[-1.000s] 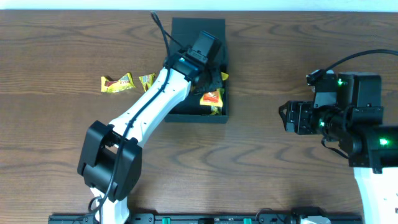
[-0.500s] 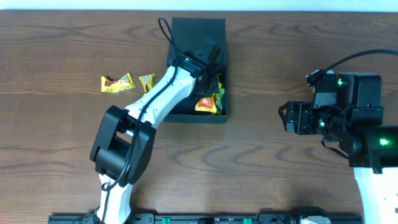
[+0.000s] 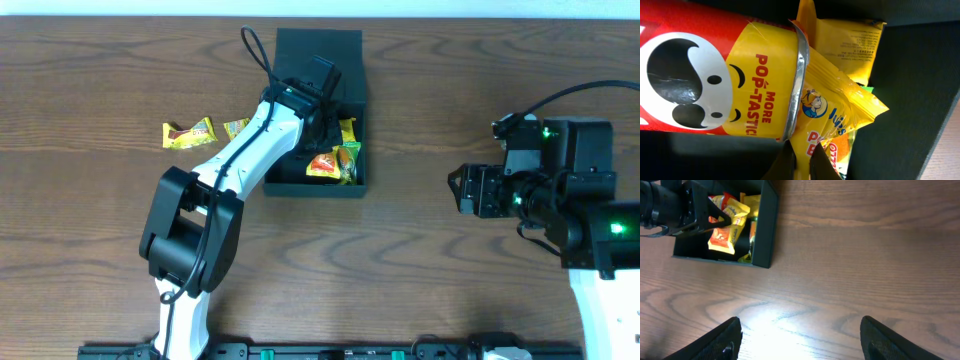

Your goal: Pack container

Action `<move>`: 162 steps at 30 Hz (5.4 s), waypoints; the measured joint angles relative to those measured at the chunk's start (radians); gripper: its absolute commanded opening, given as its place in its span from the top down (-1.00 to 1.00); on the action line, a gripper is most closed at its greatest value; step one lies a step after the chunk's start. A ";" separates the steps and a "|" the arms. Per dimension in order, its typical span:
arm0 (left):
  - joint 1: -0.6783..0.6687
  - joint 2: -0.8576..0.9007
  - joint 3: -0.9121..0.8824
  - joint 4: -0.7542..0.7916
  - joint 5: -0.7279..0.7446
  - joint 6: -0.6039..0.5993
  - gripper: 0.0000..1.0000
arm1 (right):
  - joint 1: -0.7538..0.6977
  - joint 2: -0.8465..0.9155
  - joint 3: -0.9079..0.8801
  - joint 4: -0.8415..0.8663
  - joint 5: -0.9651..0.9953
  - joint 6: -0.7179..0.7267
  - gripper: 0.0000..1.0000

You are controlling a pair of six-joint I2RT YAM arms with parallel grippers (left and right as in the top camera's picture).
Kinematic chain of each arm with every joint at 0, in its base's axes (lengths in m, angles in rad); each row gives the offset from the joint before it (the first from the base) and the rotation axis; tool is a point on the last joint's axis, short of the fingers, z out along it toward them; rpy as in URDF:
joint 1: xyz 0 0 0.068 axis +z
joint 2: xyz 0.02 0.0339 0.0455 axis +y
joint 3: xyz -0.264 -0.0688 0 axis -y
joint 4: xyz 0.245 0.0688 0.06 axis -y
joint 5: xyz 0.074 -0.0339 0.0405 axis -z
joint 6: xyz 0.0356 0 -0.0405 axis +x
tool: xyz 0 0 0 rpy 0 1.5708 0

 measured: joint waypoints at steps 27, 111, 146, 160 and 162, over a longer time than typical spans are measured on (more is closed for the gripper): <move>-0.003 -0.041 0.000 -0.078 0.075 -0.002 0.88 | 0.000 0.000 0.000 -0.001 -0.011 0.000 -0.51; 0.607 -0.706 -0.154 -0.204 -0.079 0.169 0.88 | 0.480 0.783 0.066 0.549 0.273 0.399 0.97; 0.607 -0.705 -0.154 -0.205 -0.079 0.169 0.87 | 0.497 0.894 0.290 0.376 0.270 0.392 0.97; 0.607 -0.706 -0.154 -0.217 -0.079 0.169 0.87 | 0.547 0.996 0.357 0.329 0.263 0.353 0.97; 0.608 -0.705 -0.154 -0.218 -0.079 0.169 0.87 | 0.547 1.022 0.357 0.311 0.264 0.353 0.97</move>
